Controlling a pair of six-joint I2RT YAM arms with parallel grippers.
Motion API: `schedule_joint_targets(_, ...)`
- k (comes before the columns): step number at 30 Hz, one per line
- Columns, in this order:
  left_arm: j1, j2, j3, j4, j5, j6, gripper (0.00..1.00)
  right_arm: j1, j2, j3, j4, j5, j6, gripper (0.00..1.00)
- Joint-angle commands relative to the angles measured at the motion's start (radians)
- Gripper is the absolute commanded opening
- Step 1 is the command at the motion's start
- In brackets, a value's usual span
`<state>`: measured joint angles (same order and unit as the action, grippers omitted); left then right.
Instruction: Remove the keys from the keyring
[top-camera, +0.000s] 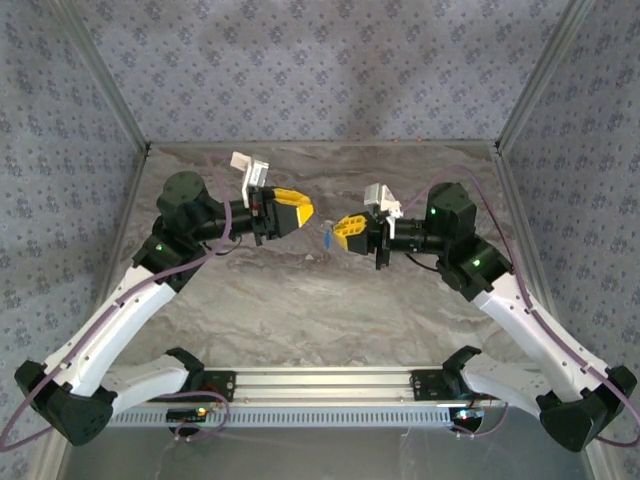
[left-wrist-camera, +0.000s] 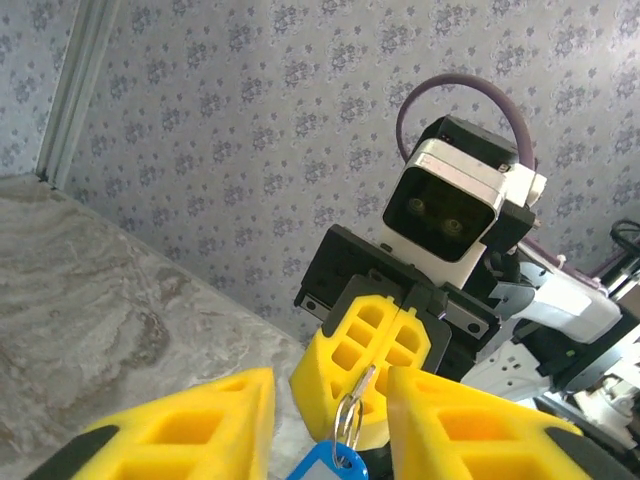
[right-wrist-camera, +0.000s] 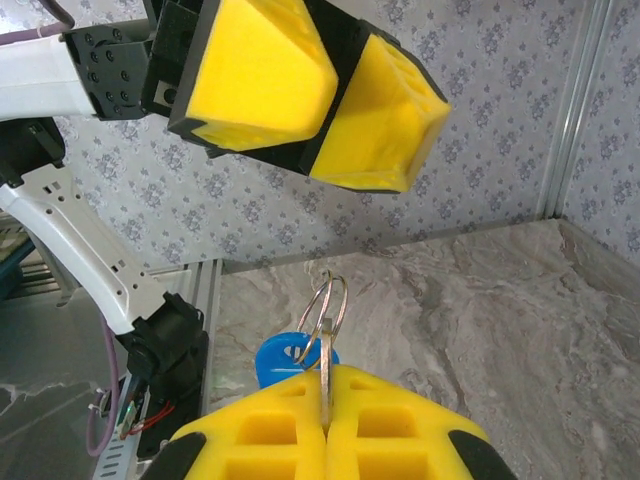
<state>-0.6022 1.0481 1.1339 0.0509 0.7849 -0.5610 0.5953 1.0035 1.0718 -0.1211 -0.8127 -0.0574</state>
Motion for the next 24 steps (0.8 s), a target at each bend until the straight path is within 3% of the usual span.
schedule_joint_targets(1,-0.002,-0.011,0.029,-0.032,0.015,0.039,0.4,-0.006,0.013,0.059,-0.045,-0.035,-0.005,0.0)
schedule_joint_targets(12,-0.046,0.045,0.101,-0.137,0.065,0.117,0.53,-0.006,0.077,0.112,-0.097,-0.084,-0.004,0.0)
schedule_joint_targets(21,-0.055,0.072,0.111,-0.162,0.083,0.141,0.51,-0.007,0.085,0.156,-0.115,-0.094,-0.009,0.0)
schedule_joint_targets(24,-0.056,0.072,0.112,-0.161,0.083,0.144,0.45,-0.008,0.086,0.155,-0.115,-0.095,-0.01,0.0)
